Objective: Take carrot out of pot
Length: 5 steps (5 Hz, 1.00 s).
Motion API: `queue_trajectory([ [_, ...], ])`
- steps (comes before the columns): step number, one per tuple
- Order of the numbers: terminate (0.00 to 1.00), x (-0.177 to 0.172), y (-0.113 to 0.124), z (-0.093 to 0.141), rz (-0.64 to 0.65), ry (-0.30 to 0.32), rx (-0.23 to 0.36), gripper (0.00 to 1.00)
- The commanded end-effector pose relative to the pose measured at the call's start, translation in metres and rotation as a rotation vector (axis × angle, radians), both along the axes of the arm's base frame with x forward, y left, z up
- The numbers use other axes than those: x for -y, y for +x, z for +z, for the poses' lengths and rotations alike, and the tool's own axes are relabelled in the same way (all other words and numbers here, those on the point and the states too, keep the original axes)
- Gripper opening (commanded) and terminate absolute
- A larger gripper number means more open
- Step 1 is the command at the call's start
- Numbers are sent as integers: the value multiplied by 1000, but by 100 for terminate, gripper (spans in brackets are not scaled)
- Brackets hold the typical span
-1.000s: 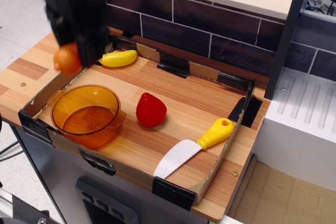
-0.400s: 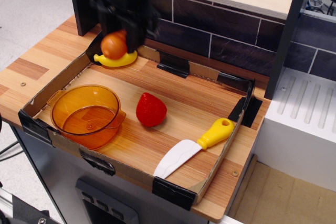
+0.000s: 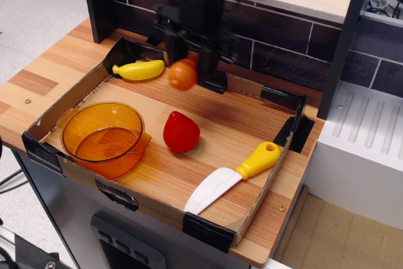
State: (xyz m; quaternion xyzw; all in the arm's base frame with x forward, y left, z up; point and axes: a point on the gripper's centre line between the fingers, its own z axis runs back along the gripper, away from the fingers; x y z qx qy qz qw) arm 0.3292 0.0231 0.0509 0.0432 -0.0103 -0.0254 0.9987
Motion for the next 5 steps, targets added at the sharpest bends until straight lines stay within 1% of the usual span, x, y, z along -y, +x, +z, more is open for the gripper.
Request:
queue_trajectory([
  [1, 0, 14, 15, -17, -9, 14, 34, 0],
  [2, 0, 16, 15, -30, -4, 27, 40, 100],
  [3, 0, 18, 14, -30, 5, 9, 41, 100],
  [4, 0, 16, 11, -19, 8, -26, 95, 100],
  [5, 0, 15, 10, -4, 25, -49, 95, 100],
])
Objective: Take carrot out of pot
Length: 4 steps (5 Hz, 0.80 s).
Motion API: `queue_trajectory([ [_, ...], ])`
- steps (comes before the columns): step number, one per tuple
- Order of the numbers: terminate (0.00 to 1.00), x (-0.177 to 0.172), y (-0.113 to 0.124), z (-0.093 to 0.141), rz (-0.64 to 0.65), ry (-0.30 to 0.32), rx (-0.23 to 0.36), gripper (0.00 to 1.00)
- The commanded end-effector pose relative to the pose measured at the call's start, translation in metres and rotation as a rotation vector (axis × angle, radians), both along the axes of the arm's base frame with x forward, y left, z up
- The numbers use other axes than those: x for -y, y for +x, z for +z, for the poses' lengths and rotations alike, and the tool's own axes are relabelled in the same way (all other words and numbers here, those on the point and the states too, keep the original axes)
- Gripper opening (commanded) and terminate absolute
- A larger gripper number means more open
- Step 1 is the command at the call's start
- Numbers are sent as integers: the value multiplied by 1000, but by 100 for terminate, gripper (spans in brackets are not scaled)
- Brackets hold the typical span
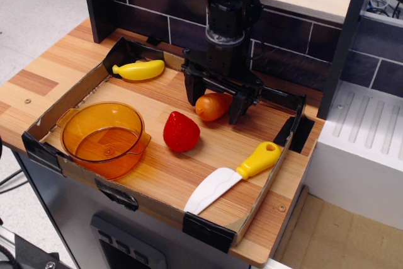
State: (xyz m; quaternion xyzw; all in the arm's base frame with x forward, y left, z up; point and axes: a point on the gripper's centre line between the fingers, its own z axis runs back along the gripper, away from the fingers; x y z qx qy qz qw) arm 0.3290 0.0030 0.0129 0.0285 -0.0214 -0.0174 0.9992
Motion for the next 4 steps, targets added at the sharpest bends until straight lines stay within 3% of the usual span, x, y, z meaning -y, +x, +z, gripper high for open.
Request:
queue_trajectory([
  [1, 0, -2, 9, 55, 11, -34, 109, 100],
  [3, 0, 0, 12, 131, 38, -109, 197, 100],
  [4, 0, 0, 12, 131, 38, -109, 197, 100],
])
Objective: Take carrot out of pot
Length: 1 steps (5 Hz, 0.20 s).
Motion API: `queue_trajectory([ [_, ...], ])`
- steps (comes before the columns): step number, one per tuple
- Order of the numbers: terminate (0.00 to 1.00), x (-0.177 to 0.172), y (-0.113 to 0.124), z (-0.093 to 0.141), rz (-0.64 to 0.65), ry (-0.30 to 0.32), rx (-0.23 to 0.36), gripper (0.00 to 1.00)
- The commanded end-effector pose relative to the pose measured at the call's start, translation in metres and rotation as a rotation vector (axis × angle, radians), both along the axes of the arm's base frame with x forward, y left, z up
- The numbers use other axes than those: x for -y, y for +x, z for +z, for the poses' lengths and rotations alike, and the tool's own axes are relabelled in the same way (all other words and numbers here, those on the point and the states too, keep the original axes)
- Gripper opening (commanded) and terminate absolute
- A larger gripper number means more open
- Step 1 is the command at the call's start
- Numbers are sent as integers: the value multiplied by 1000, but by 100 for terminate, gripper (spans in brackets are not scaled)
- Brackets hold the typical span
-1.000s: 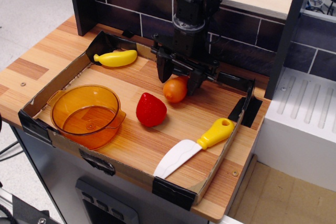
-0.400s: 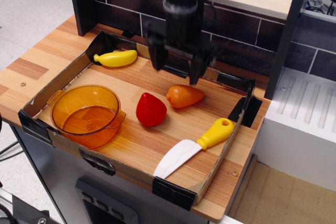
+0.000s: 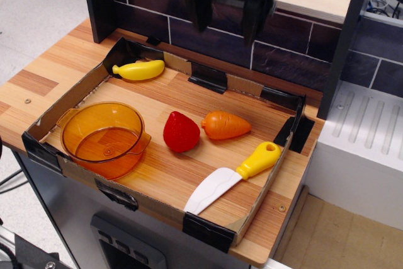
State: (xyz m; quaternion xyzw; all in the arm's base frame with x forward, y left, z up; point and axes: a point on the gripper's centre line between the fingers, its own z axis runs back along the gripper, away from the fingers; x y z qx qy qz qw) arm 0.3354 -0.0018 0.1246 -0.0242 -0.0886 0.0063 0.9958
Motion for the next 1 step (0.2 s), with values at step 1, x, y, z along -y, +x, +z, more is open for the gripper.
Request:
queue_trajectory([
  [1, 100, -4, 5, 19, 0, 1, 63, 100],
])
